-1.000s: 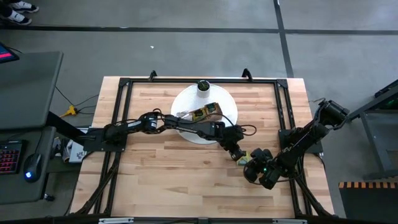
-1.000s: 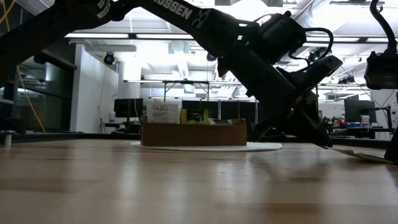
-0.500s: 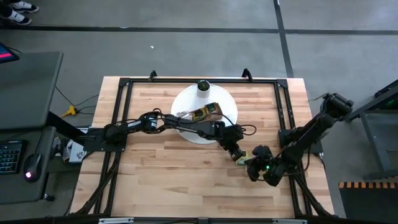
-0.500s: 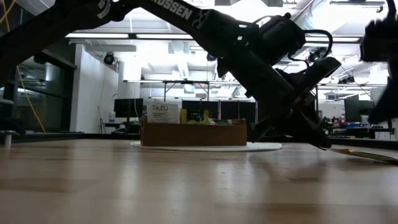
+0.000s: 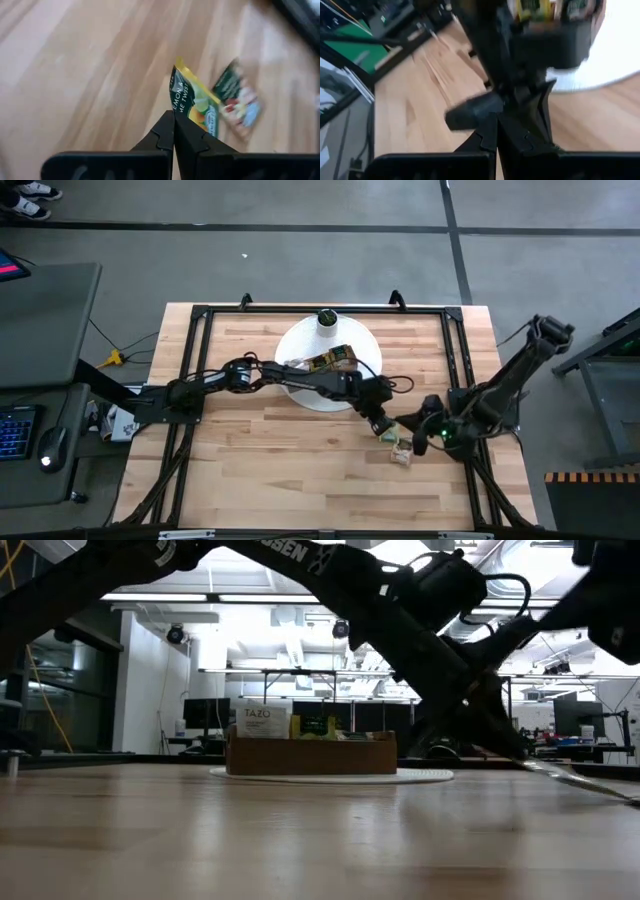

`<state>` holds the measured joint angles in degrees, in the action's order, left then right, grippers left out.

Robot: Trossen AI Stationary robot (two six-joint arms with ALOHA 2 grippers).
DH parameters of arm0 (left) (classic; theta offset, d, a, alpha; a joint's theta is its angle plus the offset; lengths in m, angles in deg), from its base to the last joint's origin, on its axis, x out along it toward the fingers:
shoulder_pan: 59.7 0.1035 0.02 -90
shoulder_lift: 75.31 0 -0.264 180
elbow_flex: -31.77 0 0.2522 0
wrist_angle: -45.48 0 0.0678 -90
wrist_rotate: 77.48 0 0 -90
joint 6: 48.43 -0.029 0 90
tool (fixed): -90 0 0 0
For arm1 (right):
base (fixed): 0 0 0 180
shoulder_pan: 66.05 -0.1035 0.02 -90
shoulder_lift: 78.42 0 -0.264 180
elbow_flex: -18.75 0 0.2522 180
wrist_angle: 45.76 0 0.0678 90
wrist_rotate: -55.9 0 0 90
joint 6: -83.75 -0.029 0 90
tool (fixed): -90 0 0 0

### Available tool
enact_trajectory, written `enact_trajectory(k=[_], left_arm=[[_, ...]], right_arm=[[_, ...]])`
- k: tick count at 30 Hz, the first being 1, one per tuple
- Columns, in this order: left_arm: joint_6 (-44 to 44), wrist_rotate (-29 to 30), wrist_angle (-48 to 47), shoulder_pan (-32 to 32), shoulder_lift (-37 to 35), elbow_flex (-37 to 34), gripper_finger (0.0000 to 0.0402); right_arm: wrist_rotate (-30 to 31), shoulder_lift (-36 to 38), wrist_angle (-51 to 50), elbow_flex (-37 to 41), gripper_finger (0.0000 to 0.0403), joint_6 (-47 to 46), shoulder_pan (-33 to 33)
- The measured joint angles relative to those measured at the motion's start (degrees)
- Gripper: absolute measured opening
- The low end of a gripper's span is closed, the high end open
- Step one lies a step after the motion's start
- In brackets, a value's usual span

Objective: Pick & Place Tea
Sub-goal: Put the yellow tea bag into the middle section of the wooden organizer

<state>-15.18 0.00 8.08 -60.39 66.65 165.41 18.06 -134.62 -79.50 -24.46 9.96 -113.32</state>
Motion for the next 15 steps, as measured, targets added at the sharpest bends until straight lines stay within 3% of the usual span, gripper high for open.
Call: enact_trajectory(k=[9, 15], left_arm=[[-10.3, 7.55, -17.1, -0.08, 0.14, 14.32, 0.0], [-13.09, 16.03, -21.13, 0.79, -3.73, 14.09, 0.0]], right_arm=[[3.81, 7.19, -1.3, -0.04, 0.0, 6.51, 0.01], [6.12, 9.34, -1.32, -0.07, 0.0, 9.84, 0.01]])
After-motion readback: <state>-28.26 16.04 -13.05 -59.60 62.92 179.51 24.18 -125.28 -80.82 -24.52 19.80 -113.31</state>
